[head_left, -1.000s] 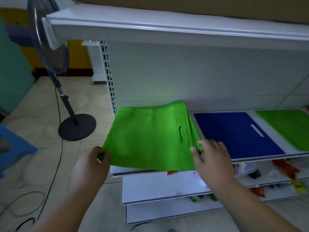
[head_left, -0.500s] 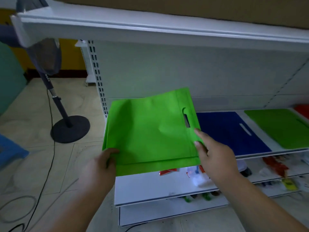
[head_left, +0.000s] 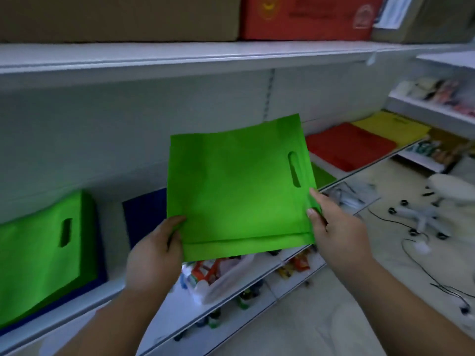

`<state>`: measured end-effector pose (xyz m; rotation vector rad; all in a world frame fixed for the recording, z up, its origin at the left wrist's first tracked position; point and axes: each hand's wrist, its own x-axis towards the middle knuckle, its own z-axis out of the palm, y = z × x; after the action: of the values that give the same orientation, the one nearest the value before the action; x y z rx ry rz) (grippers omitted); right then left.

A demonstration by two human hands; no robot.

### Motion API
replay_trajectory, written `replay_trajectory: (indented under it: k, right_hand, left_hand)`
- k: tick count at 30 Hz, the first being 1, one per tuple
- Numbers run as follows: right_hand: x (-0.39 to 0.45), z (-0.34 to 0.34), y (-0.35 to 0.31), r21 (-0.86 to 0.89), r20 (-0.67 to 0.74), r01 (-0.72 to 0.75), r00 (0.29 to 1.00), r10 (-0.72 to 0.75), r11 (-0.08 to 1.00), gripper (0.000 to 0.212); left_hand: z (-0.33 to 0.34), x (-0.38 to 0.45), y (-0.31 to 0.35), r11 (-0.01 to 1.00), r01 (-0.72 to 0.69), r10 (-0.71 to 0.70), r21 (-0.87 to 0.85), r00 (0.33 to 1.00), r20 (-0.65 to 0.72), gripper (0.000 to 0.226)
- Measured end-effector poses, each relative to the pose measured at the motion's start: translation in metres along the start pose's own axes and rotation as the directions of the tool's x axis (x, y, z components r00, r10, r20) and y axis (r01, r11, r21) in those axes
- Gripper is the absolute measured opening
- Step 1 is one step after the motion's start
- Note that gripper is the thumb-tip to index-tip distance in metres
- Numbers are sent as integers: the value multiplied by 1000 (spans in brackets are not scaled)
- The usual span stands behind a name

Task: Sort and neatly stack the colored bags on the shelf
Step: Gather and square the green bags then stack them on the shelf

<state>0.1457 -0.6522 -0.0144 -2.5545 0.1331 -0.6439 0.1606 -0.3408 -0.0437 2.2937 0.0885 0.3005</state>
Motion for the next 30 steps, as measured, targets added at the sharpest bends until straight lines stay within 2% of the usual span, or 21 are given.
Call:
replay_trajectory:
  k: [5, 11, 16, 19, 24, 28, 30]
  right_hand:
    - [47, -20, 88, -5, 19, -67, 998, 67, 998, 46]
    - [121, 5, 150, 51, 85, -117, 990, 112, 992, 45]
    - [181, 25, 183, 76, 195, -91, 978, 75, 993, 44]
    - [211, 35, 199, 137, 264, -42, 965, 5, 990, 45]
    - [254, 52, 224, 158, 467, 56, 876, -125, 986, 45]
    - [277, 58, 247, 142, 578, 126, 794, -185, 982, 47]
    - [285, 63, 258, 104, 610, 187, 763, -212, 977, 47]
  left_hand:
    - [78, 31, 62, 1000, -17, 16, 16, 999, 47, 37]
    - [144, 95, 85, 999, 11, -14, 31, 997, 80, 37]
    - [179, 132, 101, 994, 65, -71, 92, 996, 63, 38]
    - [191, 140, 107, 978, 74, -84, 194, 996, 43, 35]
    - [221, 131, 112, 888, -23, 58, 459, 996, -62, 31]
    - [249, 113, 131, 842, 65, -7, 535, 994, -110, 32]
    - [261, 109, 142, 815, 145, -87, 562, 988, -129, 26]
